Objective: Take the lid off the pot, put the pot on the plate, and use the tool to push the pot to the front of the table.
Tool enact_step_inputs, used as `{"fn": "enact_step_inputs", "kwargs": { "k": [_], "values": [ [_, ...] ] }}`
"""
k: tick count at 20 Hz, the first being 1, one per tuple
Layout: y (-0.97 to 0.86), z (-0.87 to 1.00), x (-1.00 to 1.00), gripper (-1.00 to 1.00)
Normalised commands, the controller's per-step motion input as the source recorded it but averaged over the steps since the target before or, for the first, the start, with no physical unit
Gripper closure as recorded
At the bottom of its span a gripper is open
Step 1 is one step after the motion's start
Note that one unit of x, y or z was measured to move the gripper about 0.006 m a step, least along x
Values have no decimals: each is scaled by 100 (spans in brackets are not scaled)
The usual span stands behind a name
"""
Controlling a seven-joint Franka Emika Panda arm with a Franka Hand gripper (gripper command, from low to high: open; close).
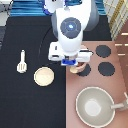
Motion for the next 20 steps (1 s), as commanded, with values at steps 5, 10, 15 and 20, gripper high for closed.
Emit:
{"fn": "enact_step_inputs", "kwargs": {
  "k": [5, 10, 15, 20],
  "values": [
    [-99, 29, -11, 100],
    [-99, 15, -5, 100],
    [-95, 0, -2, 100],
    [-75, -14, 13, 100]
  ]
}}
